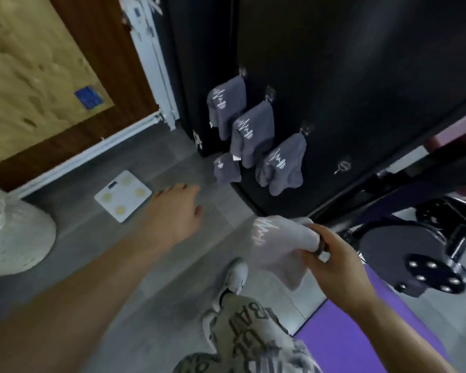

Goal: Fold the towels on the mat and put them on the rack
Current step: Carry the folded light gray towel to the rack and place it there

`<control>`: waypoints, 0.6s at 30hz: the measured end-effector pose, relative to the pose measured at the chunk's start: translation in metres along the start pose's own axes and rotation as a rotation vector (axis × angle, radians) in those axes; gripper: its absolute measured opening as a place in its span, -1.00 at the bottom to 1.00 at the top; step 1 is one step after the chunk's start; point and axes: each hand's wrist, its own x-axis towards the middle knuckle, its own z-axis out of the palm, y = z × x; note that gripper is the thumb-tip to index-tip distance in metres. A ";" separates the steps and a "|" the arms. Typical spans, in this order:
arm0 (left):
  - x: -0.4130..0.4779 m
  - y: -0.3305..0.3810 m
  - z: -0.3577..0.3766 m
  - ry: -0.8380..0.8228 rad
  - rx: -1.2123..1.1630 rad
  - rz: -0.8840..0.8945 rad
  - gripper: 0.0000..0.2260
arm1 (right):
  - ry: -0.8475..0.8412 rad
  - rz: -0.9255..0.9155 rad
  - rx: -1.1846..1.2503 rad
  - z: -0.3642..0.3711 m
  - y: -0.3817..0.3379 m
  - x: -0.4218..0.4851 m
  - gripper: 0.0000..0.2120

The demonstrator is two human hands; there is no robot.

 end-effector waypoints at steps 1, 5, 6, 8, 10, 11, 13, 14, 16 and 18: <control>0.015 0.010 -0.007 -0.008 -0.039 0.028 -0.59 | 0.000 0.001 0.043 -0.005 -0.002 0.013 -0.62; 0.075 0.056 -0.020 -0.037 -0.163 0.149 -0.63 | -0.020 0.037 0.201 -0.026 -0.001 0.065 -0.59; 0.088 0.069 -0.022 -0.030 -0.154 0.194 -0.67 | -0.014 0.048 0.232 -0.031 0.002 0.076 -0.59; 0.109 0.094 -0.026 0.009 -0.082 0.301 -0.73 | -0.004 0.072 0.270 -0.039 0.010 0.094 -0.61; 0.125 0.119 -0.031 0.029 -0.004 0.384 -0.74 | -0.011 0.083 0.284 -0.046 0.018 0.109 -0.61; 0.131 0.130 -0.032 0.021 0.001 0.420 -0.73 | -0.013 0.083 0.287 -0.048 0.023 0.114 -0.59; 0.146 0.151 -0.028 -0.035 -0.071 0.516 -0.76 | -0.013 0.087 0.304 -0.052 0.030 0.123 -0.53; 0.154 0.161 -0.024 -0.115 -0.167 0.563 -0.76 | -0.018 0.084 0.316 -0.053 0.033 0.126 -0.50; 0.167 0.181 -0.013 -0.386 -0.458 0.592 -0.65 | -0.054 0.063 0.340 -0.058 0.039 0.135 -0.45; 0.180 0.196 -0.003 -0.669 -0.661 0.589 -0.50 | -0.116 0.051 0.387 -0.066 0.047 0.142 -0.44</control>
